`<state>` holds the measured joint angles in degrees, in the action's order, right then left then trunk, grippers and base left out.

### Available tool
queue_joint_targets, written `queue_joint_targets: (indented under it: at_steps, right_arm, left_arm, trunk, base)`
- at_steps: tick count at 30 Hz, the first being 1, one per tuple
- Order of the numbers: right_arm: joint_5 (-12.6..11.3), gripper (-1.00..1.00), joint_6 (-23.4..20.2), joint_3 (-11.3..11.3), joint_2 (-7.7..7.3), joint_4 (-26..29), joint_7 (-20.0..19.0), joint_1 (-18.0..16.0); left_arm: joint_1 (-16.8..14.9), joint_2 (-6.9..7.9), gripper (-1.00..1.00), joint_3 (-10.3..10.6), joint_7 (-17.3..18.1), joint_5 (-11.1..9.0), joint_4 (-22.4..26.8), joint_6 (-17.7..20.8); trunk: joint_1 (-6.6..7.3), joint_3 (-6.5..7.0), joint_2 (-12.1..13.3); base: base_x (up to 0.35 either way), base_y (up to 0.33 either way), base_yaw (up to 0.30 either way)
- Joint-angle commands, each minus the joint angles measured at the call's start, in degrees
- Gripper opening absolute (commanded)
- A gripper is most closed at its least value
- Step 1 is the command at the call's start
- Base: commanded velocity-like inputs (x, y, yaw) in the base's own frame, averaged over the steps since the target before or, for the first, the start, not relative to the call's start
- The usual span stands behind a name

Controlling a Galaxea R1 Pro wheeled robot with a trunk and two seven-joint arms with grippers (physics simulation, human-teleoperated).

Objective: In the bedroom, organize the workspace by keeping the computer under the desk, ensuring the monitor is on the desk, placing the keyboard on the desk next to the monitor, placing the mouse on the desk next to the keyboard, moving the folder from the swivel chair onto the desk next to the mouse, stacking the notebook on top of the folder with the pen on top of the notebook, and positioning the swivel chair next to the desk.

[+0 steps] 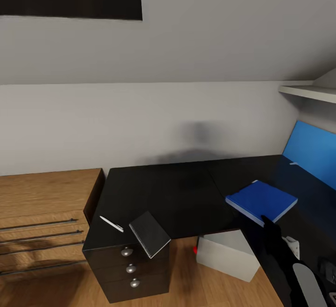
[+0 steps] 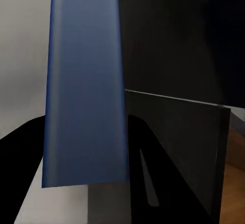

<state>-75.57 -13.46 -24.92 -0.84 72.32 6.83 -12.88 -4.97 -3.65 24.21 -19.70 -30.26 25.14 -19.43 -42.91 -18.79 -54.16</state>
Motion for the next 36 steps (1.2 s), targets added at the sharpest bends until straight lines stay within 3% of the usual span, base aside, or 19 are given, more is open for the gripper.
queue_joint_targets:
  at_steps: [1,20,32,36]
  right_arm:
    - [-0.47,-1.0,-0.23,-0.13,0.02,0.1,0.44,-0.04]
    - [-0.27,-1.0,-0.14,0.28,0.05,-0.32,0.47,-0.04]
    - [-0.19,-1.0,-0.19,0.4,-0.13,-0.53,0.57,-0.04]
    - [-0.13,-1.0,-0.14,0.47,-0.26,-2.19,2.21,-0.07]
  left_arm:
    - [-0.06,0.04,1.0,0.49,-0.43,-0.41,0.0,-0.26]
    - [-0.08,0.03,1.0,0.49,-0.43,-0.41,0.0,-0.26]
    - [-0.06,0.04,1.0,0.49,-0.43,-0.41,0.0,-0.26]
    - [-0.04,0.03,1.0,0.49,-0.43,-0.41,0.0,-0.26]
  trunk:
    - [-0.01,-0.07,-0.05]
    - [-0.01,-0.91,-0.05]
    - [-0.01,-1.0,-0.05]
    - [-0.01,-1.0,-0.05]
  base:
    - [0.0,0.0,0.0]
    - [0.0,0.0,-0.177]
    - [0.0,0.0,-0.023]
    - [0.0,0.0,0.0]
